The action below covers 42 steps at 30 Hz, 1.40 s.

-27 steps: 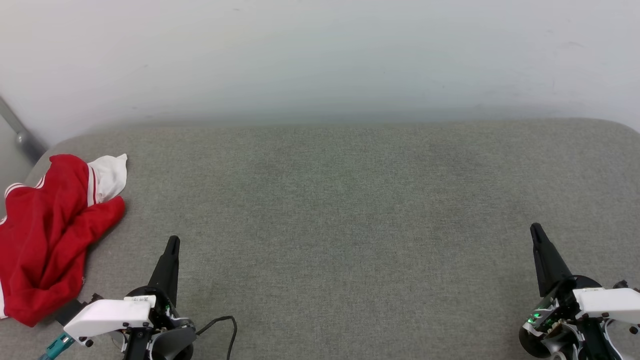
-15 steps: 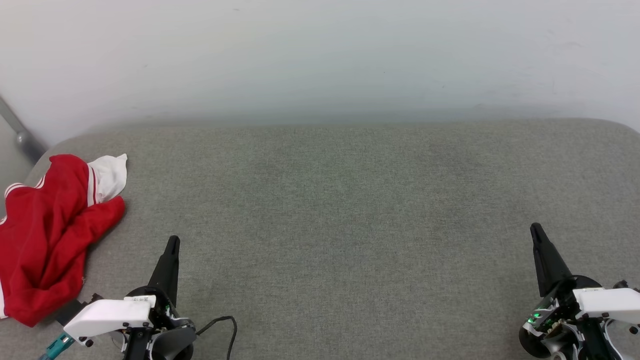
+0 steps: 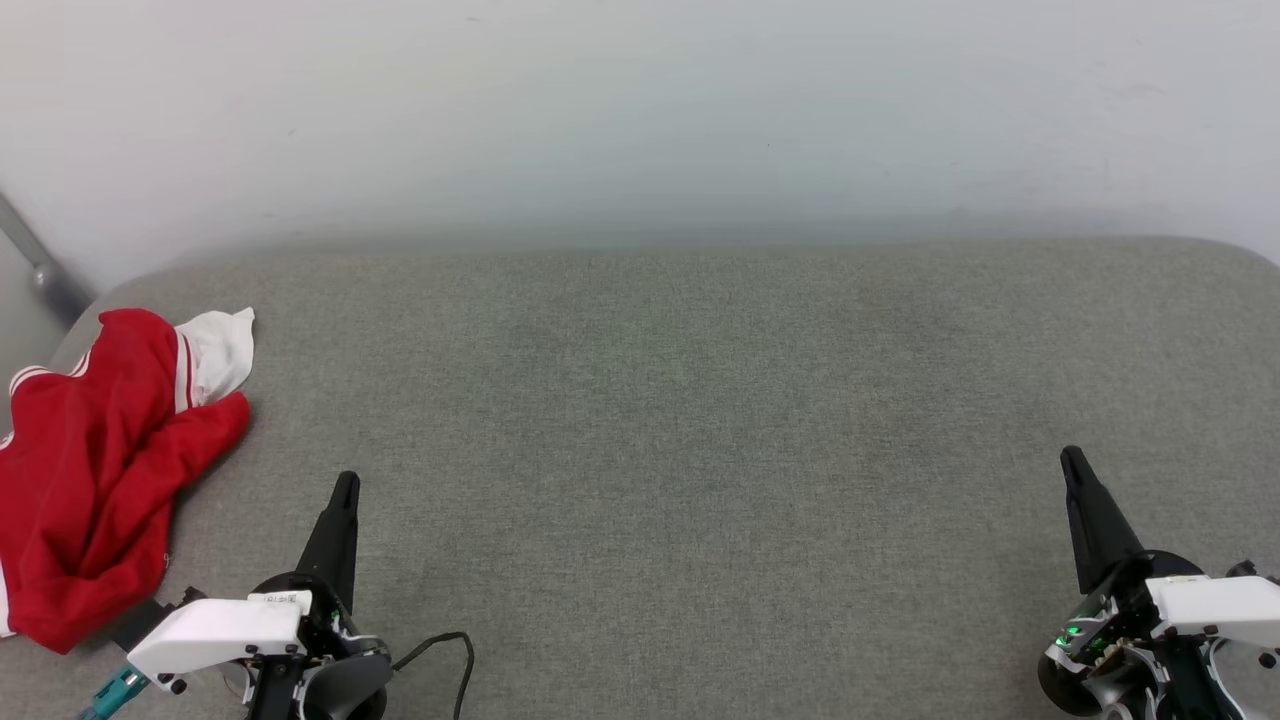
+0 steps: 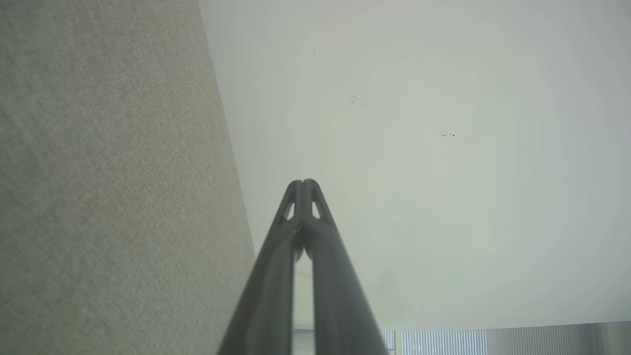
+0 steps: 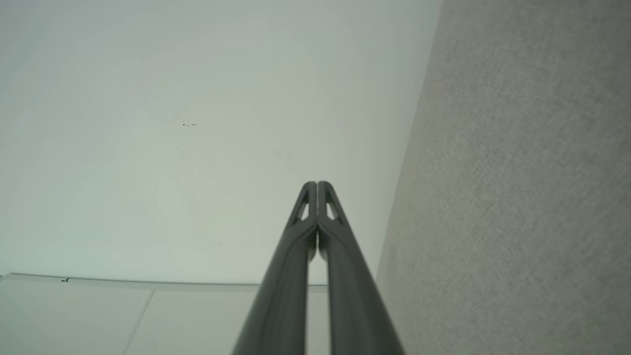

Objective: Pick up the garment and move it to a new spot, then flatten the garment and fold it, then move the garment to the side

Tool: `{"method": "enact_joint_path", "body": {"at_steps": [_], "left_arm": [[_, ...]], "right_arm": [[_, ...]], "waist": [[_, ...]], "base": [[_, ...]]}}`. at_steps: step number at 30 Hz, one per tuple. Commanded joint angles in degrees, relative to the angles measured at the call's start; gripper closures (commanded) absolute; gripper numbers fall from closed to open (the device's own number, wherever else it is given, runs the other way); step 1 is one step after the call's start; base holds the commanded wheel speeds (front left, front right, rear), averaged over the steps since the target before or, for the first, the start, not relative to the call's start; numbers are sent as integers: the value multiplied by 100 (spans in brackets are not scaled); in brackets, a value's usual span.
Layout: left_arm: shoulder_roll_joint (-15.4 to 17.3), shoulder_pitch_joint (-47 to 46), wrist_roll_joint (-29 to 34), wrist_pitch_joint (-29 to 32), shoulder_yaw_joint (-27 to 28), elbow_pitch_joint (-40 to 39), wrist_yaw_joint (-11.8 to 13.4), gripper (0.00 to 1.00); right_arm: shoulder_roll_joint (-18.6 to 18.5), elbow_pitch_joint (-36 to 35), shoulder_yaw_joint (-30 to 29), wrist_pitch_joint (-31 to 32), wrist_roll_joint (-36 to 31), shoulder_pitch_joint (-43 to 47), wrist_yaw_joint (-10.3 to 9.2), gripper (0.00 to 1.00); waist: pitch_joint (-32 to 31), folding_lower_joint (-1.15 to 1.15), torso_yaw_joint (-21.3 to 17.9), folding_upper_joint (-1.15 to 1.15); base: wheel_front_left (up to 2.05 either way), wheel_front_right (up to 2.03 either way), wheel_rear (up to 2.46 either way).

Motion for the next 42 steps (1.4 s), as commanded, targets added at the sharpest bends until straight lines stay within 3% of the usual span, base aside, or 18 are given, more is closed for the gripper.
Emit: {"method": "enact_joint_path", "body": {"at_steps": [1,22,28,42], "left_arm": [[0,0,0,0,0,0,1,0],[1,-110,294,-486,-583,-127,2,0],[3,-137,1063,-635,-644,-190,2,0],[-1,-143,3480,-945,-821,-298,77,0]], "right_arm": [[0,0,0,0,0,0,0,0],[-118,-249,250,-376,-264,113,0,0],[-282,-251,403,-601,-765,89,0,0],[-363,-225,510,-881,-2893,9,0,0]], "waist": [[0,0,0,0],[14,0,5,0],[13,0,11,0],[-9,0,7,0]], "base": [[0,0,0],[0,0,0],[0,0,0],[0,0,0]]}}
